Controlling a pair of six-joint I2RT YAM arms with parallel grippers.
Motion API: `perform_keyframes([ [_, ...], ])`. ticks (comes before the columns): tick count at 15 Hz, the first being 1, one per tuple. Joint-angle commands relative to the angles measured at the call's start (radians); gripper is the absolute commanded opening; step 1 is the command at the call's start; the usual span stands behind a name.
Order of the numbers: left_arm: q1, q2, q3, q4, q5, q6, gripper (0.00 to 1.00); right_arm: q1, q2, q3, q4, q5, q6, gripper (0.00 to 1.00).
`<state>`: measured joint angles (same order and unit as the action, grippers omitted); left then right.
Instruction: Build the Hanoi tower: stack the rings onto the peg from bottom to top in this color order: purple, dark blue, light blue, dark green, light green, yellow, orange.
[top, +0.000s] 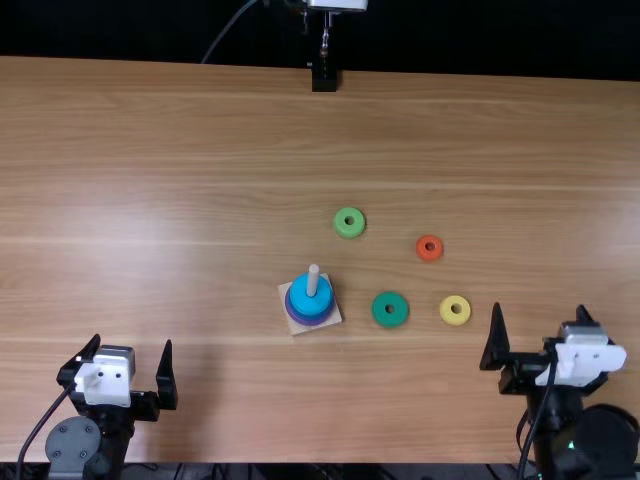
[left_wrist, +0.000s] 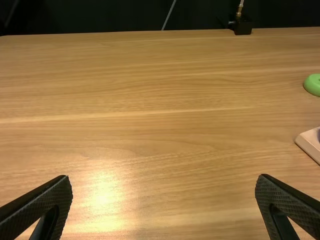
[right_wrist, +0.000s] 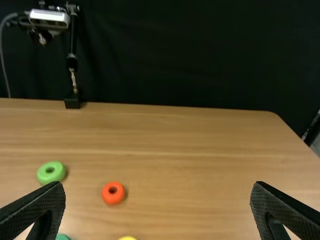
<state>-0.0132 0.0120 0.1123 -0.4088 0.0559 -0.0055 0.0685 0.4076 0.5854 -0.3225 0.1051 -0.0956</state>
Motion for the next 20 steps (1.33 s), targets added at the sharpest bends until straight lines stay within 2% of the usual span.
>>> perform_keyframes([
  [1,-0.008,-0.012,-0.112,-0.077,0.005,-0.006,1.00,0.033,0.114,0.096,0.003,0.009,0.002,1.00],
  [3,-0.008,-0.012,-0.112,-0.077,0.005,-0.006,1.00,0.077,0.257,0.180,0.003,0.004,-0.006,1.00],
  [5,-0.008,-0.012,-0.112,-0.077,0.005,-0.006,1.00,0.154,0.401,0.252,-0.006,0.011,0.002,1.00],
  [10,-0.008,-0.012,-0.112,-0.077,0.005,-0.006,1.00,0.329,0.691,0.422,-0.253,0.004,0.011,1.00],
  [11,-0.010,-0.012,-0.112,-0.077,0.005,-0.006,1.00,0.343,0.746,0.452,-0.314,0.005,0.033,1.00],
  [12,-0.008,-0.012,-0.112,-0.077,0.007,-0.006,1.00,0.344,0.794,0.484,-0.358,0.005,0.097,1.00],
  [13,-0.008,-0.012,-0.112,-0.077,0.005,-0.006,1.00,0.344,0.847,0.514,-0.369,0.005,0.193,1.00],
  [14,-0.008,-0.012,-0.112,-0.077,0.005,-0.006,1.00,0.343,0.905,0.537,-0.374,0.009,0.272,1.00],
  [15,-0.008,-0.012,-0.112,-0.077,0.007,-0.006,1.00,0.341,0.965,0.553,-0.378,0.013,0.331,1.00],
  [16,-0.008,-0.012,-0.112,-0.077,0.005,-0.006,1.00,0.341,1.010,0.562,-0.382,0.007,0.361,1.00],
  [17,-0.010,-0.012,-0.112,-0.077,0.007,-0.006,1.00,0.341,1.040,0.571,-0.387,0.005,0.368,1.00],
  [20,-0.008,-0.012,-0.112,-0.077,0.007,-0.006,1.00,0.344,1.143,0.574,-0.387,0.004,0.368,1.00],
])
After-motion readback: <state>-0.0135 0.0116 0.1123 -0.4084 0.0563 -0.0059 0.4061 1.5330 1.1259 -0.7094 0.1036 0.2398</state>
